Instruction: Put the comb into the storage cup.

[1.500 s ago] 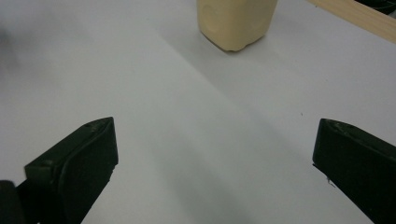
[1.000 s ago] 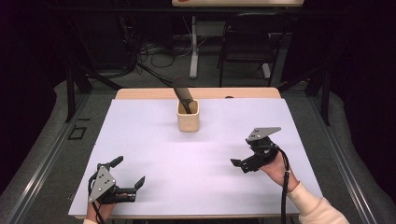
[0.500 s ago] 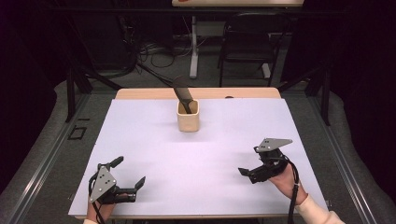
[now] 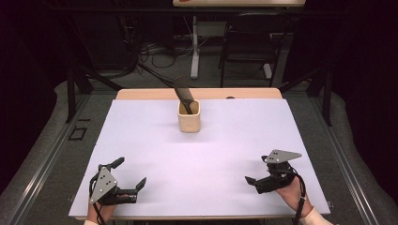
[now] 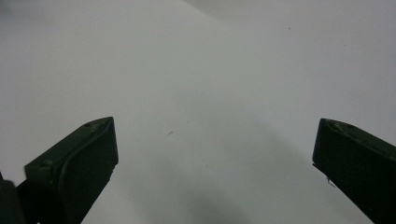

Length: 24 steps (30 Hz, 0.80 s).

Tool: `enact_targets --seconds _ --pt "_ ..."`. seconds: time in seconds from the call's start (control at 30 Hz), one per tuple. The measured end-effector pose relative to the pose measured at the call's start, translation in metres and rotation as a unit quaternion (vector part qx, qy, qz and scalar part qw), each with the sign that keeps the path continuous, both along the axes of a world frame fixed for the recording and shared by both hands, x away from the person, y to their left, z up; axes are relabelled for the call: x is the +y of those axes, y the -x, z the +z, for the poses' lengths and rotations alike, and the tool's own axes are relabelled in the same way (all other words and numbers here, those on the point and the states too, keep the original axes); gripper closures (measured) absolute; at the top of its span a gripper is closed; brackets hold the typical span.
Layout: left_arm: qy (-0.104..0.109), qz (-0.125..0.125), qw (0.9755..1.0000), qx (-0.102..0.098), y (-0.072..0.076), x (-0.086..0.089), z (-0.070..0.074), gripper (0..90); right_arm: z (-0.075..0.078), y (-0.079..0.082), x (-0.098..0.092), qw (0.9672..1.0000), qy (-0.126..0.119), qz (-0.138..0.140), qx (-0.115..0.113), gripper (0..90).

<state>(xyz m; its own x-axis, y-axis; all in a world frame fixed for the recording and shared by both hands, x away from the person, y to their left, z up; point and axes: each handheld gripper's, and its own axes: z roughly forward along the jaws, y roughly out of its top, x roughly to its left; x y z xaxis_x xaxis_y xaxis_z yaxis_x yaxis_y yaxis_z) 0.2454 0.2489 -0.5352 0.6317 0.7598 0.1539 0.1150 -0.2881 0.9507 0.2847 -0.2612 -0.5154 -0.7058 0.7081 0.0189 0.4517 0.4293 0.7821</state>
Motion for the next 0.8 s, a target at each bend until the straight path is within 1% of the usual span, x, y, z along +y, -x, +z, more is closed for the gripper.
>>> enact_targets --seconds 0.07,0.17,0.23,0.27,0.4,0.5,0.53,0.8 --pt "0.000 0.000 1.0000 0.001 0.000 0.000 0.000 0.3 -0.003 0.003 -0.002 1.0000 -0.004 -0.001 -0.001 0.0" --pt "-0.002 0.000 1.0000 0.000 0.000 -0.001 0.000 0.3 -0.006 0.008 -0.003 1.0000 0.003 -0.006 -0.007 0.0" --pt "-0.002 0.000 1.0000 0.000 0.000 -0.001 0.000 0.3 -0.009 0.012 -0.003 0.9999 0.001 -0.008 -0.008 0.0" --pt "-0.001 0.000 1.0000 0.000 0.001 -0.001 0.000 0.3 -0.010 0.013 -0.003 0.9999 0.006 -0.008 -0.010 0.0" --pt "-0.001 0.000 1.0000 0.002 0.000 -0.001 0.000 0.3 -0.011 0.019 -0.004 0.9996 0.010 -0.012 -0.024 0.0" --pt "-0.002 -0.001 1.0000 0.000 0.000 -0.001 0.000 0.3 -0.011 0.021 -0.006 0.9993 0.014 -0.018 -0.029 0.0" --pt "-0.001 0.000 1.0000 0.000 0.000 -0.001 0.000 0.3 -0.011 0.022 -0.007 0.9993 0.011 -0.019 -0.031 0.0" --pt "0.000 -0.001 1.0000 0.001 0.000 -0.001 0.000 0.3 -0.012 0.022 -0.008 0.9992 0.008 -0.021 -0.032 0.0"
